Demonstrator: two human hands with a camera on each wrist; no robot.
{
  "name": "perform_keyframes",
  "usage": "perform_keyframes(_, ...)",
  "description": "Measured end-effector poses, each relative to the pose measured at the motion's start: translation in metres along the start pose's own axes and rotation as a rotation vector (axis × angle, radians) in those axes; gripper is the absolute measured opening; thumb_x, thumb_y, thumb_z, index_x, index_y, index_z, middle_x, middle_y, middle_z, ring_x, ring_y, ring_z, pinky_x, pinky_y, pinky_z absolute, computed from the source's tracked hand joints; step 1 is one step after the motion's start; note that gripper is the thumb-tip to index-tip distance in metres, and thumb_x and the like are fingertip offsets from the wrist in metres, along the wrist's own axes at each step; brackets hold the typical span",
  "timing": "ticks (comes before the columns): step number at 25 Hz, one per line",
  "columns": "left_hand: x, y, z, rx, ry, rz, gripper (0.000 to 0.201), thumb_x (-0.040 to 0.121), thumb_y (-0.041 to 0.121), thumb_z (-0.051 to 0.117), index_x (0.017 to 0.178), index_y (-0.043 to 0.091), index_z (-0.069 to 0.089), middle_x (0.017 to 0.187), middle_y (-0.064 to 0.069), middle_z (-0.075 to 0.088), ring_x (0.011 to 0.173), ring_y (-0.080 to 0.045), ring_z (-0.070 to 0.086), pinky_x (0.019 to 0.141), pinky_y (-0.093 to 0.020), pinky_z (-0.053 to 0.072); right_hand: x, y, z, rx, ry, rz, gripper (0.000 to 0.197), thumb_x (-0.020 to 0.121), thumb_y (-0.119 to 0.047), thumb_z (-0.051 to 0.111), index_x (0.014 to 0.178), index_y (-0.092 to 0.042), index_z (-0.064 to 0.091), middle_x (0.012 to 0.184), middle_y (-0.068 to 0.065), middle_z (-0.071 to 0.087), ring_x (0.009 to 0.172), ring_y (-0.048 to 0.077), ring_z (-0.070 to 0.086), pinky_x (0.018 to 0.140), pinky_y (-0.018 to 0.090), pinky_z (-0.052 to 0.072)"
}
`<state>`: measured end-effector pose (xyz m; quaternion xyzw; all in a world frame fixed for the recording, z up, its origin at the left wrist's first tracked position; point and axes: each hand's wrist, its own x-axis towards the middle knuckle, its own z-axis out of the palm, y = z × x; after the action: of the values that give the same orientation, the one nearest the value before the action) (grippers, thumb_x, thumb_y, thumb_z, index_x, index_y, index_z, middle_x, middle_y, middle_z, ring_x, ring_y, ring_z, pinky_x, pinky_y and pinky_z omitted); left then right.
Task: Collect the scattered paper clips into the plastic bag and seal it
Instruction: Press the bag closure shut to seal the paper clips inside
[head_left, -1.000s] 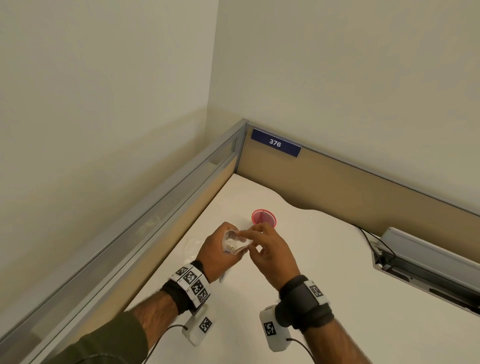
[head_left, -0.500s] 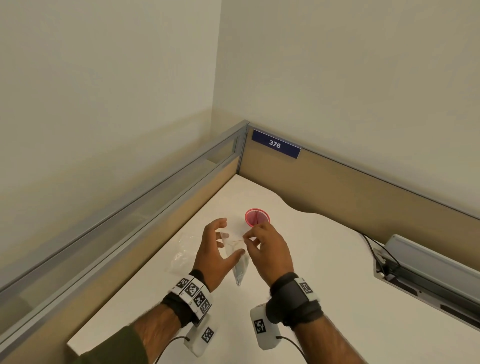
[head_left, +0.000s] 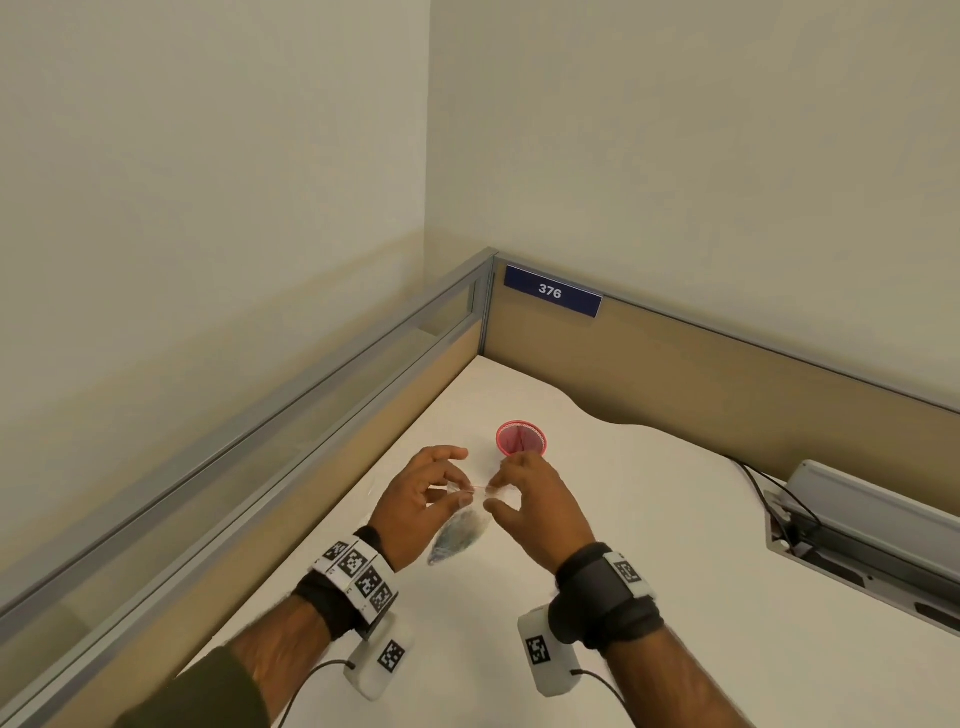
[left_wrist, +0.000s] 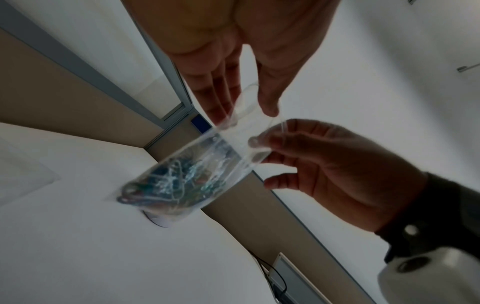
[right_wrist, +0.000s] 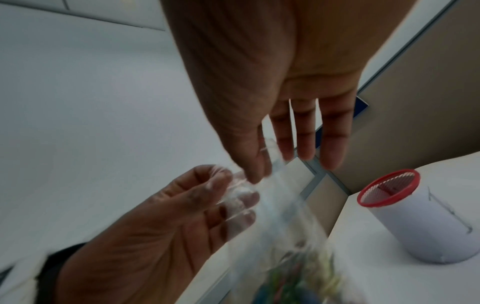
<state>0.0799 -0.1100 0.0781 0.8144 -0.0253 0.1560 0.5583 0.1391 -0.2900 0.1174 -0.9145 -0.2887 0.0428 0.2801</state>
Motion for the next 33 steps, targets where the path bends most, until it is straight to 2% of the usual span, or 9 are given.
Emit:
perform_keyframes(4,0.004,-0.004,-0.013,-0.081,-0.122,-0.004,0.03,0.085,0.009,0.07,0.088,0.039,0.067,0.124,0.01,0.062,0.103,-0.018,0.067,0.087,-0.031,0.057,0.003,0.012,-0.017,-0.006,-0.081,-0.06,0.01,0.086,-0.024,0.067,0.095,-0.021,0.07,0.116,-0.006,0.062,0.105,0.011,0.056,0.096,0.029,0.047)
perform_keyframes(7,0.002,-0.008,-0.016,-0.098,-0.094,-0.044,0.012,0.079,0.029,0.069,0.087,0.038,0.065,0.111,0.01,0.067,0.101,-0.019,0.067,0.088,-0.032,0.057,0.004,0.012,-0.02,0.067,-0.041,-0.046,0.006,0.084,-0.022,0.069,0.088,-0.018,0.071,0.097,-0.005,0.069,0.085,0.01,0.061,0.084,0.035,0.054)
perform_keyframes(9,0.001,-0.014,-0.016,-0.095,-0.05,-0.079,0.013,0.077,0.035,0.072,0.088,0.033,0.064,0.097,0.006,0.069,0.092,-0.018,0.068,0.084,-0.031,0.057,0.002,0.01,-0.019,0.081,-0.009,-0.039,0.004,0.084,-0.024,0.069,0.085,-0.021,0.069,0.089,-0.004,0.069,0.079,0.01,0.062,0.079,0.035,0.055)
perform_keyframes(12,0.003,-0.015,-0.015,-0.065,0.013,-0.079,0.014,0.083,0.022,0.075,0.086,0.027,0.063,0.087,0.007,0.066,0.08,-0.012,0.064,0.076,-0.026,0.053,-0.001,0.007,-0.016,0.113,0.044,-0.028,0.007,0.083,-0.027,0.07,0.082,-0.024,0.064,0.085,-0.006,0.066,0.077,0.009,0.06,0.075,0.03,0.056)
perform_keyframes(18,0.007,-0.003,-0.016,0.033,0.058,0.041,0.023,0.087,0.002,0.068,0.088,0.025,0.071,0.092,0.014,0.065,0.087,-0.011,0.067,0.077,-0.018,0.054,-0.004,0.008,-0.007,0.124,0.034,-0.039,0.013,0.082,-0.032,0.07,0.083,-0.026,0.058,0.108,-0.012,0.063,0.095,0.011,0.058,0.083,0.025,0.056)
perform_keyframes(22,0.007,0.001,-0.021,0.054,0.034,0.039,0.022,0.09,0.004,0.066,0.092,0.026,0.068,0.091,0.014,0.069,0.09,-0.01,0.067,0.081,-0.021,0.056,-0.005,0.006,-0.006,0.154,0.038,0.007,0.015,0.085,-0.029,0.068,0.086,-0.026,0.053,0.089,-0.006,0.064,0.08,0.015,0.06,0.075,0.027,0.056)
perform_keyframes(27,0.008,0.005,-0.022,-0.043,0.085,-0.031,0.028,0.089,0.004,0.066,0.107,0.024,0.06,0.093,0.002,0.07,0.093,-0.016,0.068,0.087,-0.027,0.055,-0.003,0.002,-0.004,0.201,0.04,0.008,0.023,0.086,-0.025,0.067,0.107,-0.027,0.061,0.086,-0.006,0.062,0.078,0.012,0.058,0.076,0.024,0.054)
perform_keyframes(30,0.009,0.005,-0.022,-0.069,0.093,-0.038,0.029,0.088,0.003,0.067,0.108,0.023,0.06,0.092,-0.002,0.072,0.093,-0.016,0.069,0.087,-0.028,0.056,-0.001,0.002,-0.005,0.201,0.067,0.006,0.01,0.086,-0.027,0.068,0.092,-0.02,0.07,0.089,-0.004,0.065,0.08,0.011,0.058,0.075,0.023,0.053)
perform_keyframes(33,0.009,0.003,-0.023,-0.109,0.142,-0.096,0.023,0.087,0.011,0.072,0.105,0.024,0.066,0.093,0.0,0.076,0.092,-0.013,0.071,0.084,-0.027,0.057,-0.001,0.0,-0.007,0.327,0.133,0.014,0.001,0.083,-0.019,0.071,0.082,-0.02,0.071,0.085,-0.004,0.065,0.078,0.009,0.057,0.07,0.013,0.047)
